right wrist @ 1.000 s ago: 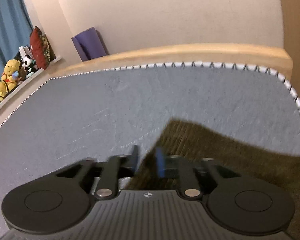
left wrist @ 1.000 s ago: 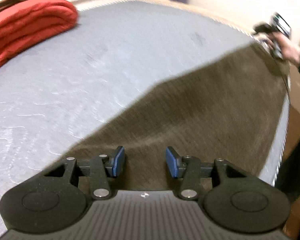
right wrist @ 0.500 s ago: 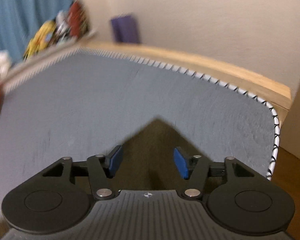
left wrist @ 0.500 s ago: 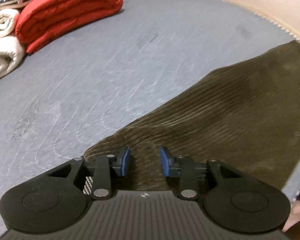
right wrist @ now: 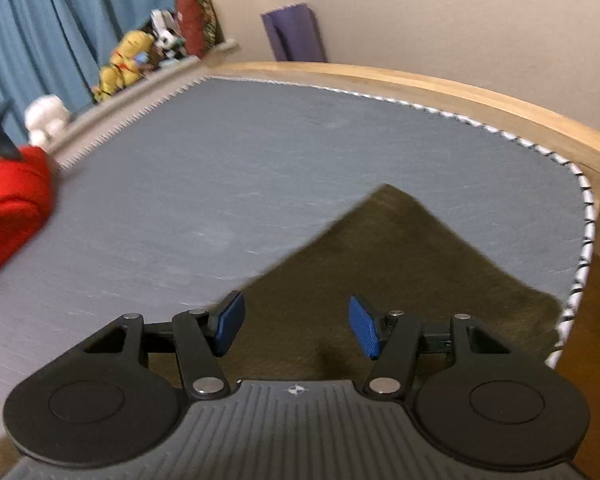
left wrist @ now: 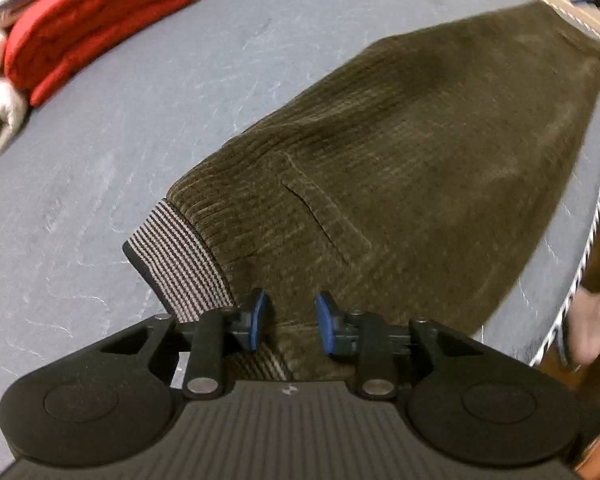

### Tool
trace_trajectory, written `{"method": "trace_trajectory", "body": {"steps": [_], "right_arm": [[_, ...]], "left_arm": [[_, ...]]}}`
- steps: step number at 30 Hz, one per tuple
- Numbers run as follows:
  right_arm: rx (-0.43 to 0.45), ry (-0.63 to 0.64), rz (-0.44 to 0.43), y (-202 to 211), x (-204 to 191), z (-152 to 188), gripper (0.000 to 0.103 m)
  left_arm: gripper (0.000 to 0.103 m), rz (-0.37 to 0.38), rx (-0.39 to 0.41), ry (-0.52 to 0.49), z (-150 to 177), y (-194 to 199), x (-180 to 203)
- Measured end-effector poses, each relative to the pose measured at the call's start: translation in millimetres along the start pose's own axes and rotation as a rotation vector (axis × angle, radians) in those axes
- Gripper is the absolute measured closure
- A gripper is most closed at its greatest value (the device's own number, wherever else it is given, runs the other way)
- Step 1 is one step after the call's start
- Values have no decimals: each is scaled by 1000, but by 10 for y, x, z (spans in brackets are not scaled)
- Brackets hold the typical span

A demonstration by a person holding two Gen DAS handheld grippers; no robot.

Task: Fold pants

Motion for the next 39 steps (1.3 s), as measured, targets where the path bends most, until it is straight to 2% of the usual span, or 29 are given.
{"method": "trace_trajectory", "body": {"steps": [2, 5, 7, 10, 16, 19, 20, 21, 23, 24, 27, 29, 32, 35, 39], "right_arm": [[25, 14, -8, 68, -117, -14, 43], [42, 40, -10, 157, -212, 7, 43], [37, 42, -12, 197, -178, 11, 43], [39, 13, 6, 276, -23, -3, 43], [29, -238, 61, 422, 661, -46, 43], [53, -311, 106, 517, 987, -52, 43], [63, -330, 126, 552, 1098, -45, 43], [77, -359, 143, 587, 1221, -31, 43], [99, -434, 177, 624, 1443, 17, 43], [110, -475, 188, 646, 1558, 36, 43], [94, -528, 205, 580, 1779, 101, 43], [63, -548, 194, 506, 1821, 153, 43], [44, -541, 171, 431, 1805, 187, 43], [19, -507, 165, 363, 1746, 208, 43], [-19, -534, 149, 265, 1757, 271, 43]], "left_arm": [[71, -19, -10, 1, -2, 46, 32], [72, -68, 7, -71, -15, 82, 184], [68, -66, 31, -58, -43, 92, 156], [51, -20, 116, 15, -197, 223, 151], [51, 147, 227, 15, -548, 279, 488], [50, 226, 210, -12, -662, 173, 712], [50, 241, 184, -21, -691, 124, 773], [50, 245, 121, -32, -714, 6, 830], [50, 220, 6, -73, -709, -228, 903], [49, 190, 8, -102, -743, -265, 937], [50, 162, 106, -14, -918, -139, 799], [49, 164, 195, 69, -1050, 12, 665], [47, 154, 272, 161, -1174, 150, 570], [45, 130, 294, 174, -1241, 158, 652], [45, 117, 284, 147, -1237, 123, 733]]}}
Point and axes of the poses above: each gripper's, at about its wrist camera, not at the fingertips, and y roughly against the way its jaws point, x to its right, z to its underside, the point moved 2 cm from there along -y, roughly the way its jaws point, and after that the axes turned 5 degrees about -z, right-handed, at the moved point
